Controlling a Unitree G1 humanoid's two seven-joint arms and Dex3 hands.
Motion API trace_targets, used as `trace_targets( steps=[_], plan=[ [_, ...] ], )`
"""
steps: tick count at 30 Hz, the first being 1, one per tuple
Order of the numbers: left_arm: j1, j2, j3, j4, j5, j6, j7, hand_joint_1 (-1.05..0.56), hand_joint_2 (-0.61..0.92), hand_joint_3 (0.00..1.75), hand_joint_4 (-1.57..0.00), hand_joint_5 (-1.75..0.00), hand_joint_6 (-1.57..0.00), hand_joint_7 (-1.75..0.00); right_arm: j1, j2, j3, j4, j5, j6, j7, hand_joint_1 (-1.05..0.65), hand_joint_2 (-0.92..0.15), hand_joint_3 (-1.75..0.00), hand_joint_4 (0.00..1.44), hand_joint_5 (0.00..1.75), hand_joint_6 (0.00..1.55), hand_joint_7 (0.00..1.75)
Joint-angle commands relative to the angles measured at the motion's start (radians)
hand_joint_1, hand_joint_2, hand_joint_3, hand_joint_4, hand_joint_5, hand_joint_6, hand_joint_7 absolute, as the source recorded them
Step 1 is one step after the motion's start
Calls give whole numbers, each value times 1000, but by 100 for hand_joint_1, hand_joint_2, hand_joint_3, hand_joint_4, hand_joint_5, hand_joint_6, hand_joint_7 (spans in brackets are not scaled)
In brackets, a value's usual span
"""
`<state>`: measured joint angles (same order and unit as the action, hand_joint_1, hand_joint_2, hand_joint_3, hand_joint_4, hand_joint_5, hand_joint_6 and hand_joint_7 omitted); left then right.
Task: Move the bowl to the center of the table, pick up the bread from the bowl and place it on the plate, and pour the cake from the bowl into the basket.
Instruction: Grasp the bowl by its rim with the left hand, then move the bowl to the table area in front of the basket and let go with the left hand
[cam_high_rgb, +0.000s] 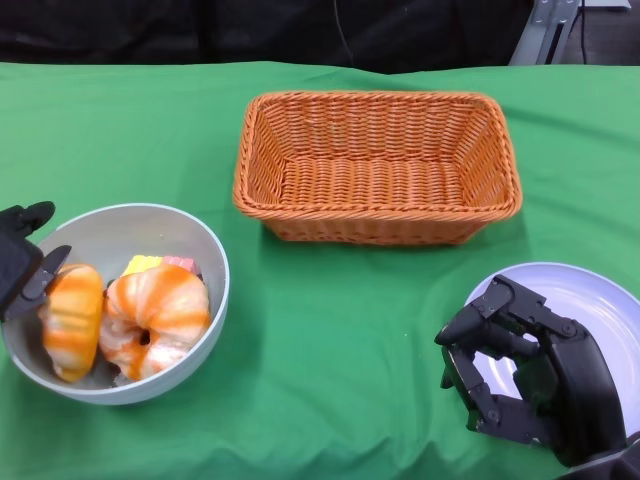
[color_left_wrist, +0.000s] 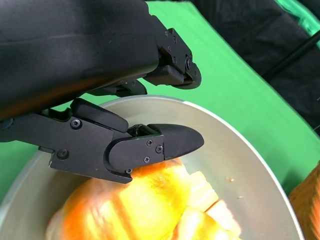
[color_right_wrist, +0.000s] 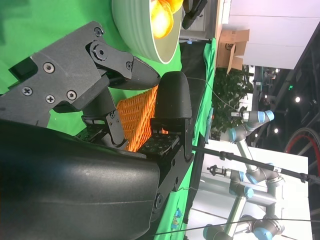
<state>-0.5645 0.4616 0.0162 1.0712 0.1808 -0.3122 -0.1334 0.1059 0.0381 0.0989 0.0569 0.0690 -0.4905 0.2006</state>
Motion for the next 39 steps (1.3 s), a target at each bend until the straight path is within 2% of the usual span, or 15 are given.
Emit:
trace_targets(
  steps=[1,7,16,24,31,39],
  plan=[
    [-8,26,-17,-10,1,37,-60,-62,92,62,-31,0,-29,0,3,-7,-4,-10,8,2,-1,-13,-55,-97,69,165,62,135],
    [-11,12,-9,-19,-15,99,-85,-60,92,60,-34,-2,-33,-2,3,-4,-3,-8,5,-7,-4,-10,-56,-97,70,165,62,135],
    [-33,-11,-1,-65,-62,316,-134,-60,92,59,-35,-2,-32,-1,4,-6,-2,-16,0,0,-7,-13,-55,-97,69,164,62,133],
    [-16,19,-72,-167,-23,398,-211,-55,92,64,-47,-6,-37,-2,4,-2,0,-22,-3,4,-11,-13,-55,-98,70,164,64,131],
    [-4,36,-111,-266,-27,477,-354,-52,92,65,-48,-6,-33,0,3,-7,-1,-21,-5,3,-11,-13,-56,-97,69,163,63,130],
    [40,52,-141,-411,-22,523,-431,-53,92,60,-53,-6,-35,-2,-1,-6,-3,-14,-3,0,-11,-14,-56,-95,69,163,64,131]
  ],
)
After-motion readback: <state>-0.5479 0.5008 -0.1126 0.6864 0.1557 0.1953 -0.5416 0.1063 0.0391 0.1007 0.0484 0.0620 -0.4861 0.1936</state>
